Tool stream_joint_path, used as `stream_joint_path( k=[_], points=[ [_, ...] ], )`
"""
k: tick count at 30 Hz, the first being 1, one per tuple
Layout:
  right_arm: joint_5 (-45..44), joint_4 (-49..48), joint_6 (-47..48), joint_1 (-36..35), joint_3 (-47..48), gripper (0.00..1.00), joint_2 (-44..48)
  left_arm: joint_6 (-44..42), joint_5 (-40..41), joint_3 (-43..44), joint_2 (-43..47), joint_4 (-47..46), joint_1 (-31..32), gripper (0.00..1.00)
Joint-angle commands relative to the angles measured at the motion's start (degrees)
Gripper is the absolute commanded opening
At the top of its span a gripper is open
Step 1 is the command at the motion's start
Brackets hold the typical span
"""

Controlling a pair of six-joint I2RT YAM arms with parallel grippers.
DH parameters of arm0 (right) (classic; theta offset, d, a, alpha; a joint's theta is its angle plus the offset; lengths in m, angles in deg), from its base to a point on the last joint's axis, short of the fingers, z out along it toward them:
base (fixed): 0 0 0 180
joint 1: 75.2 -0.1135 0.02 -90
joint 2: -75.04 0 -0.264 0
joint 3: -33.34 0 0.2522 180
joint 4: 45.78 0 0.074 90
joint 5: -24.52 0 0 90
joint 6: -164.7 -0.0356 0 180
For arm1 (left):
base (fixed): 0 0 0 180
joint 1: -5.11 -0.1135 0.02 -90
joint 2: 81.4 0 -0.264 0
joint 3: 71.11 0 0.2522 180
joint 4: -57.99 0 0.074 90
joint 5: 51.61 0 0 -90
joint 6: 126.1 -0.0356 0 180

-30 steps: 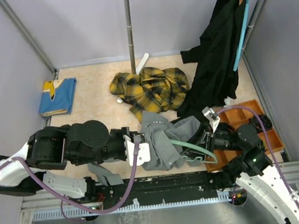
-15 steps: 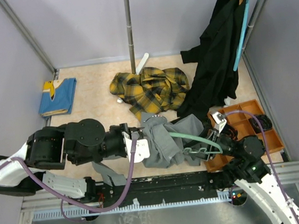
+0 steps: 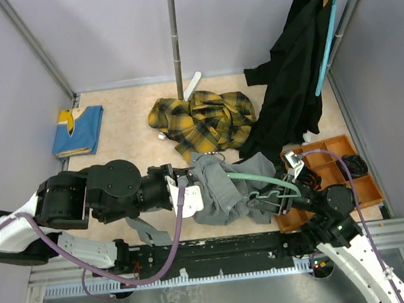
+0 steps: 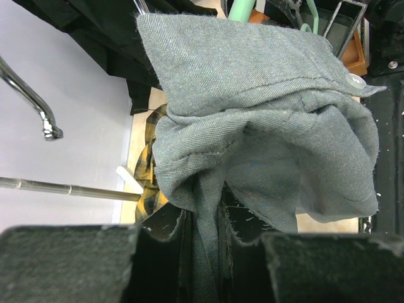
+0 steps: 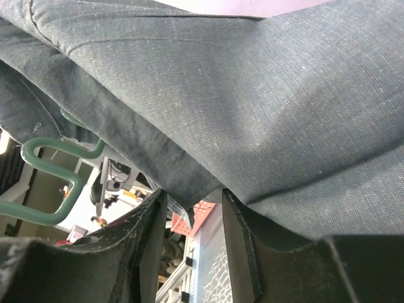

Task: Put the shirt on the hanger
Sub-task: Adjust the shirt on the hanger.

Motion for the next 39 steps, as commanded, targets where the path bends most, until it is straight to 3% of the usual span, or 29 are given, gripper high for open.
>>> stream_joint_path(
  k=[1, 6, 14, 20, 24, 32, 39],
  points=[
    [-0.7, -6.7, -3.8, 0.2, -1.6, 0.4, 0.9, -0.9, 1.8, 0.1, 0.4, -4.8, 0.0, 0.0],
    [-0.2, -10.4, -6.5, 0.3, -3.3, 0.5, 0.9, -1.1, 4.0, -0.2, -0.2, -4.7, 0.0, 0.0],
    [-2.1, -9.6, -5.8, 0.2, -3.3, 0.43, 0.8, -2.2, 7.3, -1.4, -2.1, -6.3, 0.0, 0.0],
    [-2.2, -8.3, -5.2, 0.2, -3.4, 0.43, 0.9, -2.9, 10.6, -1.6, -2.7, -8.0, 0.0, 0.0],
    [-2.3, -8.0, -5.0, 0.2, -3.7, 0.49, 1.0, -2.9, 12.1, -1.6, -3.2, -8.0, 0.0, 0.0],
    [-3.0, -7.2, -4.7, 0.2, -3.4, 0.43, 1.0, -2.9, 14.2, -2.1, -3.5, -7.6, -0.1, 0.0],
    [-4.0, -4.6, -3.8, 0.2, -2.9, 0.46, 1.0, -2.0, 14.9, -2.7, -1.7, -7.2, -0.1, 0.0]
  ],
)
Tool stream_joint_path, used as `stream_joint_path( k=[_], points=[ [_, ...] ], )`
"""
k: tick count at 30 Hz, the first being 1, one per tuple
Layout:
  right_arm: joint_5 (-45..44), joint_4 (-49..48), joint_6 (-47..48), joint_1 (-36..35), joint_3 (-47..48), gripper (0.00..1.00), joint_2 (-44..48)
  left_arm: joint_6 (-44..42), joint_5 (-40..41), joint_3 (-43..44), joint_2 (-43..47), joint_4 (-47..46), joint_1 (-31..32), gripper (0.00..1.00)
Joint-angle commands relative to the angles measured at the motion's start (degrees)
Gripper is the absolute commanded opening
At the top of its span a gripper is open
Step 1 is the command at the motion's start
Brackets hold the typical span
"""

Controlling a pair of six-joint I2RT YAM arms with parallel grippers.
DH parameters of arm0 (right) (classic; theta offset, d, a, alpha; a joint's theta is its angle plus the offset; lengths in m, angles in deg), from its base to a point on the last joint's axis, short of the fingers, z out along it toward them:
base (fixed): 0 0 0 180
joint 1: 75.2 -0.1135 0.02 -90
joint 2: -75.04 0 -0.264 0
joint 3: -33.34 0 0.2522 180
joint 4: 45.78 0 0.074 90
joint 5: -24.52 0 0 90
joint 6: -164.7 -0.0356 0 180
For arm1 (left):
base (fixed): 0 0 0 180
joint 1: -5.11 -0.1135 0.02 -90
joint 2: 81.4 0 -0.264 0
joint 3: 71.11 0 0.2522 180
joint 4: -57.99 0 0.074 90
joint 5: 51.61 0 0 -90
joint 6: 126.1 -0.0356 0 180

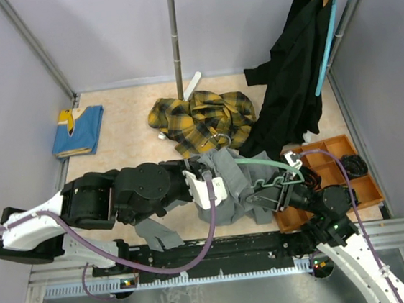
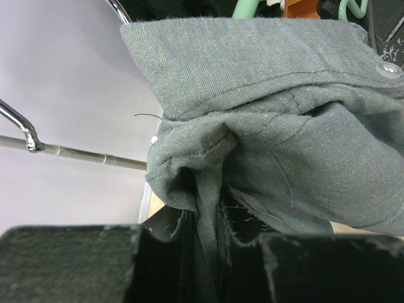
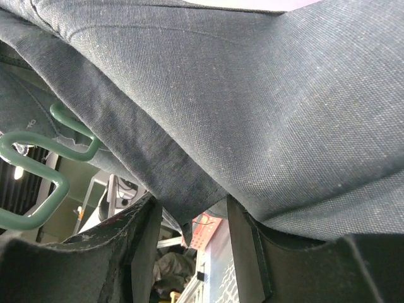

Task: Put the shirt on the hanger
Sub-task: Adjust the shirt on the hanger.

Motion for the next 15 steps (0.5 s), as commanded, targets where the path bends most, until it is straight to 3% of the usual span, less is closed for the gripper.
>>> stream_joint_path(
  k=[1, 8, 15],
  points=[
    [-0.8, -0.4, 1.0, 0.2, 0.9, 0.44, 0.8, 0.2, 2.5, -0.3, 2.4, -2.8, -0.2, 0.0],
    [-3.5, 2.5, 2.6, 0.2, 2.1, 0.08, 0.8, 0.7, 1.2, -1.1, 4.1, -1.8, -0.2, 0.0],
    [-11.5, 15.0, 9.8, 0.2, 7.9, 0.0, 0.9, 2.7, -3.0, -1.0, 7.3, 0.1, -0.1, 0.0]
  ],
)
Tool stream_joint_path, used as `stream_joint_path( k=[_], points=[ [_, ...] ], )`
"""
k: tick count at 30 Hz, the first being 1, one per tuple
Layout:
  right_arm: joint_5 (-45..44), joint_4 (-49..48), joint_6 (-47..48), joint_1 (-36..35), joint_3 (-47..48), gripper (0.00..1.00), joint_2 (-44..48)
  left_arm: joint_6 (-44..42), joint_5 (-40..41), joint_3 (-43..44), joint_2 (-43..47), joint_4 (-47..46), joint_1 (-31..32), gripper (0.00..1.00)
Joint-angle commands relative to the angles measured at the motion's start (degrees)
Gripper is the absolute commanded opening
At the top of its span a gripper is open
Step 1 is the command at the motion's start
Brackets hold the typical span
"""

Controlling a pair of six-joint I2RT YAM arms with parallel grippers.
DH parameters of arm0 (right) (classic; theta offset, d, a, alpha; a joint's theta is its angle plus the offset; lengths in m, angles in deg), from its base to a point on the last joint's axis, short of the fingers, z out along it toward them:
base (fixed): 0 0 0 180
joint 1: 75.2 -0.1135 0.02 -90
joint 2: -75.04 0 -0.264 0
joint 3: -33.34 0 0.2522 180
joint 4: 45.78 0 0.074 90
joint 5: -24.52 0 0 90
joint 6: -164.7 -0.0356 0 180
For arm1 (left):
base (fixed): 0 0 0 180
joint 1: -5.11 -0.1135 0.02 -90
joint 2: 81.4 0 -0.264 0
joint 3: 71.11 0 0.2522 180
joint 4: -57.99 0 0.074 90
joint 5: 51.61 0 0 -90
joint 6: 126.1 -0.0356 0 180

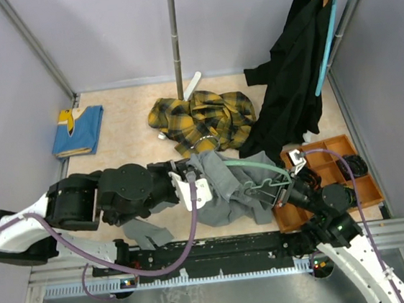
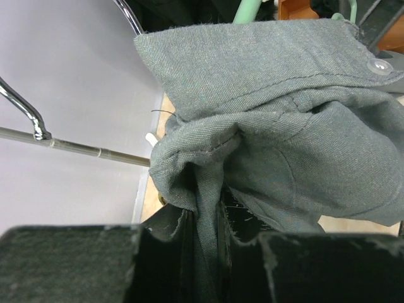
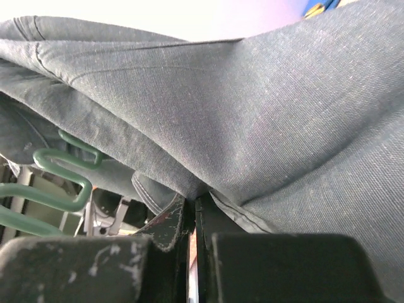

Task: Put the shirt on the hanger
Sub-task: Adjust the shirt on the hanger.

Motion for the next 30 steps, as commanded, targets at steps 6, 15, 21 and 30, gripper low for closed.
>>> stream_joint_path(
  k=[6, 15, 21, 30],
  points=[
    [-12.0, 18.7, 11.0, 0.2, 11.9, 0.0, 0.8, 4.1, -4.4, 0.4, 5.7, 0.9, -0.2, 0.0],
    [-20.6, 39.5, 21.1, 0.2, 26.2, 0.0, -4.1, 5.1, -4.0, -0.3, 7.3, 2.1, -0.1, 0.0],
    [-25.1, 50.4, 26.2, 0.2, 32.3, 0.0, -5.9, 5.9, -4.1, -1.6, 8.4, 2.3, -0.2, 0.0],
    [-23.7, 52.8, 41.3, 0.3, 37.6, 0.0, -10.8, 8.5, -11.1, -1.7, 11.0, 3.2, -0.1, 0.0]
  ],
)
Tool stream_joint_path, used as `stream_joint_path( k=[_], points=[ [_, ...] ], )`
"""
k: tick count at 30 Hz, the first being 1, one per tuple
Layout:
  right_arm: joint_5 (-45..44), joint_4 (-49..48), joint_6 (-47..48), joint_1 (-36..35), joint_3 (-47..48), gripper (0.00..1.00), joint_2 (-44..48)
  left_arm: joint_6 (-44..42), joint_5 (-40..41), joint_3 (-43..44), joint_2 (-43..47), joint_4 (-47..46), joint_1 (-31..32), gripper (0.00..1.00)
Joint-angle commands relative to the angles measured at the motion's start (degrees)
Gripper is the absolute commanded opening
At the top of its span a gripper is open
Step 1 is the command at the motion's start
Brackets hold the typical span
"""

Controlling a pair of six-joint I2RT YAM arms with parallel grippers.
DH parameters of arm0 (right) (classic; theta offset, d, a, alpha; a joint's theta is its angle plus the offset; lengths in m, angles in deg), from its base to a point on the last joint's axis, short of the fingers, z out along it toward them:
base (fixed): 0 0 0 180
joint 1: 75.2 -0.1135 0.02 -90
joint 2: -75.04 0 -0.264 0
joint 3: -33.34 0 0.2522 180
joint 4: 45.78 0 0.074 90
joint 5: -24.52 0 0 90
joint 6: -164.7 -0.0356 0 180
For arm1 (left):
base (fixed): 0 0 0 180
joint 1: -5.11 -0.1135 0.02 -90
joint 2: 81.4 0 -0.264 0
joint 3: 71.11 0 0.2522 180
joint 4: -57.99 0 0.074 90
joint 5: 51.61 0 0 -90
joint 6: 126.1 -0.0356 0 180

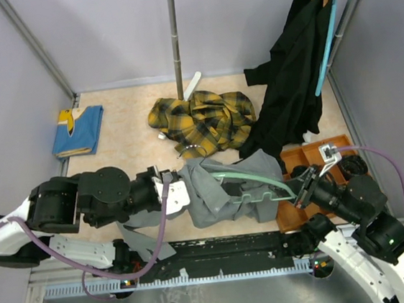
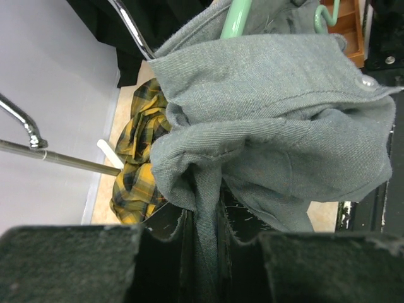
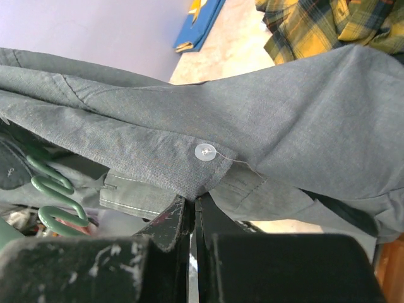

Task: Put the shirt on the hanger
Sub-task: Adjust the shirt on the hanger.

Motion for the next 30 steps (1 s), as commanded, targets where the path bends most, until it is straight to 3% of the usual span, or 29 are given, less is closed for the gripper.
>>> stream_joint_path(
  k=[1, 6, 17, 24, 30],
  points=[
    [-6.4, 7.3, 13.2, 0.3, 5.7, 0.0, -5.7, 1.2, -3.8, 1.4, 5.4, 0.5, 0.0, 0.0],
    [-9.0, 13.3, 19.4, 0.3, 11.6, 0.0, -13.6, 2.2, -3.4, 1.0, 4.3, 2.2, 0.0, 0.0],
    [-16.4, 19.6, 19.7, 0.3, 14.5, 0.0, -18.4, 2.8, 0.9, -0.3, 3.3, 0.9, 0.0, 0.01],
    [-17.8, 18.3, 21.6, 0.3, 12.7, 0.0, -22.9, 2.5, 0.9, -0.9, 1.0, -0.3, 0.0, 0.13],
    [-21.2, 16.6, 23.9, 0.3, 11.8, 0.0, -25.0, 2.4, -1.2, -2.2, 1.9, -4.6, -0.1, 0.36]
  ],
)
